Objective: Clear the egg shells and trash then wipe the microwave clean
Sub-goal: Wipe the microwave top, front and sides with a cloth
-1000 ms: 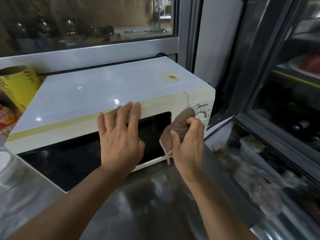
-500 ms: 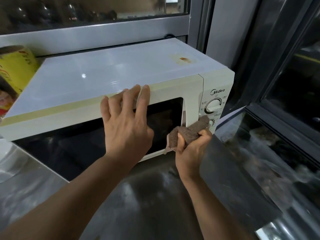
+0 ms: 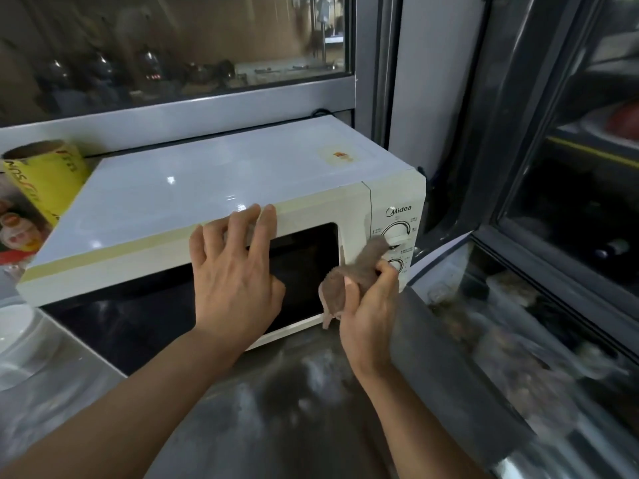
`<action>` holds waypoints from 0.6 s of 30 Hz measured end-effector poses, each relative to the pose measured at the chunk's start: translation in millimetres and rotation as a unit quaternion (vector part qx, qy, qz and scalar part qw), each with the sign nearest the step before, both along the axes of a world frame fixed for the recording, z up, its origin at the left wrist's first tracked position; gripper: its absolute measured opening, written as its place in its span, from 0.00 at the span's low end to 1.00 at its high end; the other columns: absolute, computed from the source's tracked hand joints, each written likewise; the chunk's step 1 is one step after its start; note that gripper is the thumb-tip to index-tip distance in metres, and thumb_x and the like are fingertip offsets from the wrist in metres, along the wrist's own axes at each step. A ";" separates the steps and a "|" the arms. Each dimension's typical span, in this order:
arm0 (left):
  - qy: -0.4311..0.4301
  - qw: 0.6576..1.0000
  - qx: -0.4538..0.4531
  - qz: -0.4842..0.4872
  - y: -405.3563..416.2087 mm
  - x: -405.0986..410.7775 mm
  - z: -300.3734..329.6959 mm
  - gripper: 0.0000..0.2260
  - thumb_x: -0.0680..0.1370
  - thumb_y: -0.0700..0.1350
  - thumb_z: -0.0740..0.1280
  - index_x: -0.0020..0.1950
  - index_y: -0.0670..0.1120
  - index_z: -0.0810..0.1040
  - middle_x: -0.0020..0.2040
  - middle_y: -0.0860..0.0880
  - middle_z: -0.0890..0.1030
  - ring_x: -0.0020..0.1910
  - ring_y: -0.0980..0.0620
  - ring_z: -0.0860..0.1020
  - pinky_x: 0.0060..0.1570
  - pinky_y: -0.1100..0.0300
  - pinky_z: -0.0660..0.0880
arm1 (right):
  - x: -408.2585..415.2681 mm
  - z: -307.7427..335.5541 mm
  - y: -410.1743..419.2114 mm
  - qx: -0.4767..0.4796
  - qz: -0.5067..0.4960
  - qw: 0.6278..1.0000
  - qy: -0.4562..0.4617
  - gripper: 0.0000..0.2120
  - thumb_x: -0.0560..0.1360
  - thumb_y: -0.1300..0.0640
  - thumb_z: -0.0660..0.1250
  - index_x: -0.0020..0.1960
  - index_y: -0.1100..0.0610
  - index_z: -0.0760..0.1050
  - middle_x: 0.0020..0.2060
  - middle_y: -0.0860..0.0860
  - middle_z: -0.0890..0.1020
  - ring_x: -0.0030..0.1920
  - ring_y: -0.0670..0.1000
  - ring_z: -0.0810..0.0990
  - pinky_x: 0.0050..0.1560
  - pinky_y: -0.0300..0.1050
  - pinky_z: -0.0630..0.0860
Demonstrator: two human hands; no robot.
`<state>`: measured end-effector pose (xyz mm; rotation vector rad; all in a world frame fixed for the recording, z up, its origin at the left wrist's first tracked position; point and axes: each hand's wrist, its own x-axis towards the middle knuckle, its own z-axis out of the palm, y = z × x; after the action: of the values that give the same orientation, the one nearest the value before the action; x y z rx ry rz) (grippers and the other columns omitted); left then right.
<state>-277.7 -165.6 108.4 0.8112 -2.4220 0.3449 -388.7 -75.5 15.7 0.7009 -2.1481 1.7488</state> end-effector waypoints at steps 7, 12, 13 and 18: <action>0.020 1.000 0.017 -0.014 5.1 -2.9 15.5 0.31 0.61 0.44 0.70 0.64 0.44 0.70 0.64 0.42 0.69 0.57 0.43 0.62 0.59 0.46 0.61 | -3.6 65.1 -9.4 0.065 -0.054 0.996 0.030 0.19 0.75 0.56 0.66 0.63 0.60 0.68 0.58 0.57 0.73 0.59 0.57 0.73 0.58 0.49 0.72; 0.005 0.999 0.013 -0.050 10.3 -29.6 16.0 0.33 0.61 0.46 0.69 0.67 0.47 0.69 0.63 0.44 0.69 0.58 0.42 0.63 0.59 0.48 0.61 | -24.8 78.1 -10.1 0.071 -0.060 0.993 0.079 0.16 0.71 0.60 0.70 0.55 0.60 0.71 0.54 0.57 0.72 0.56 0.56 0.71 0.55 0.50 0.73; 0.000 0.999 0.013 -0.051 10.9 -33.1 13.4 0.33 0.61 0.45 0.70 0.66 0.47 0.69 0.62 0.45 0.70 0.57 0.42 0.64 0.58 0.49 0.61 | -32.5 78.8 -6.3 0.073 -0.055 0.993 0.078 0.15 0.71 0.61 0.70 0.55 0.60 0.71 0.53 0.57 0.72 0.55 0.56 0.71 0.55 0.48 0.72; -0.005 0.999 -0.014 -0.046 6.3 -33.8 5.5 0.35 0.60 0.43 0.72 0.67 0.47 0.70 0.60 0.46 0.73 0.54 0.43 0.65 0.53 0.48 0.66 | -92.7 82.4 24.4 0.025 -0.025 0.999 -0.037 0.11 0.74 0.63 0.65 0.51 0.56 0.65 0.53 0.52 0.69 0.56 0.52 0.71 0.52 0.37 0.65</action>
<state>-311.5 -159.2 113.9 0.6851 -2.4493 0.3474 -481.4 -51.1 98.1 0.5971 -2.2443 1.7276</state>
